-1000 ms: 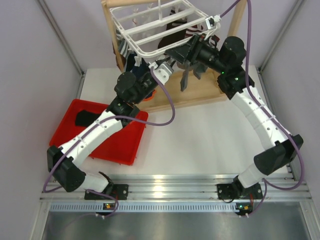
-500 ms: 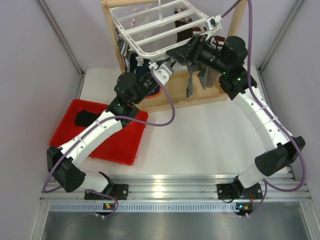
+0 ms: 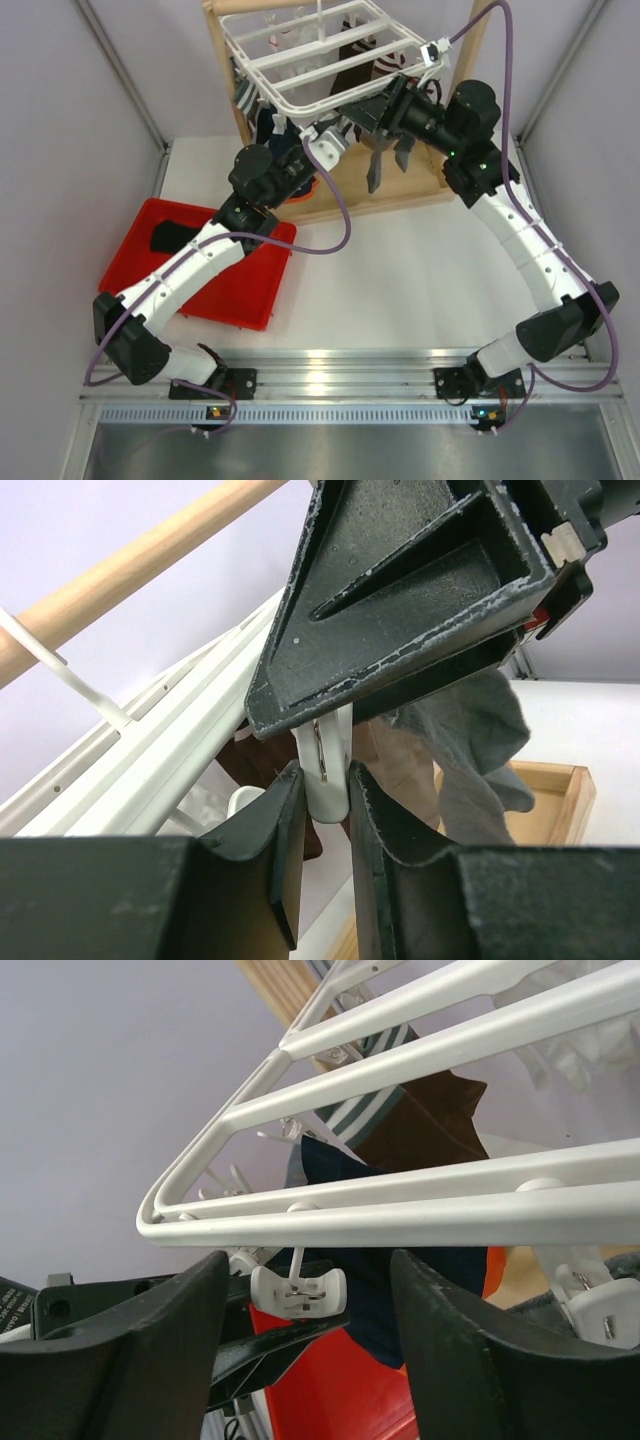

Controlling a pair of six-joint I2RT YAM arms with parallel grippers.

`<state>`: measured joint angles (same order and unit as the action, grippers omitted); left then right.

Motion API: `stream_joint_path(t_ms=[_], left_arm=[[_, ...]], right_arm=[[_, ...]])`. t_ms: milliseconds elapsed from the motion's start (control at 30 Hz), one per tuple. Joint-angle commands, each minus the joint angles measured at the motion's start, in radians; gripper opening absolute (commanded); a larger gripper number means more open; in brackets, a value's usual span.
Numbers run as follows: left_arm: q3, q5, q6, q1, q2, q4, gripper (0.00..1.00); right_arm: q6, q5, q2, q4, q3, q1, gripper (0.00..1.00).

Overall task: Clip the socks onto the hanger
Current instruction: Open the clamp at the hanger.

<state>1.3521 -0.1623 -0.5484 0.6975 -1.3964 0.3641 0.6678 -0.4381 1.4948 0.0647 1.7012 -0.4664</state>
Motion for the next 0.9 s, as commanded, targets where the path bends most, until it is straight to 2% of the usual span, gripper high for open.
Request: stream_joint_path(t_ms=[0,100,167,233,300,367,433,567,633,867], left_arm=[[0.007,-0.022,-0.019,0.016,0.036,0.021,0.00],[0.008,-0.023,-0.018,0.016,0.033,0.022,0.00],[0.009,-0.026,-0.013,0.014,0.034,0.022,0.00],[0.010,-0.037,-0.015,0.016,0.036,0.019,0.00],[0.005,-0.048,-0.016,0.016,0.037,0.018,0.00],[0.001,-0.055,-0.016,0.014,0.040,0.018,0.00],[-0.001,-0.075,-0.022,0.016,0.039,0.010,0.00],[-0.001,-0.082,-0.028,0.016,0.040,0.004,0.00],[-0.002,-0.091,-0.044,0.017,0.040,0.001,0.00],[-0.004,-0.083,-0.048,0.016,0.043,-0.001,0.00]], right_arm=[[0.021,-0.011,-0.045,-0.039,-0.003,0.008,0.60],[0.018,-0.030,-0.051,-0.042,-0.006,0.011,0.59],[0.018,-0.028,-0.067,-0.057,-0.028,0.014,0.51],[0.021,-0.024,-0.074,-0.057,-0.043,0.018,0.49],[0.023,-0.019,-0.076,-0.057,-0.052,0.023,0.37],[0.032,-0.008,-0.076,-0.083,-0.060,0.028,0.34],[0.042,-0.008,-0.071,-0.092,-0.063,0.029,0.35],[0.068,-0.002,-0.061,-0.121,-0.063,0.029,0.48],[0.078,-0.001,-0.051,-0.134,-0.058,0.029,0.47],[0.085,-0.014,-0.042,-0.152,-0.057,0.029,0.05]])
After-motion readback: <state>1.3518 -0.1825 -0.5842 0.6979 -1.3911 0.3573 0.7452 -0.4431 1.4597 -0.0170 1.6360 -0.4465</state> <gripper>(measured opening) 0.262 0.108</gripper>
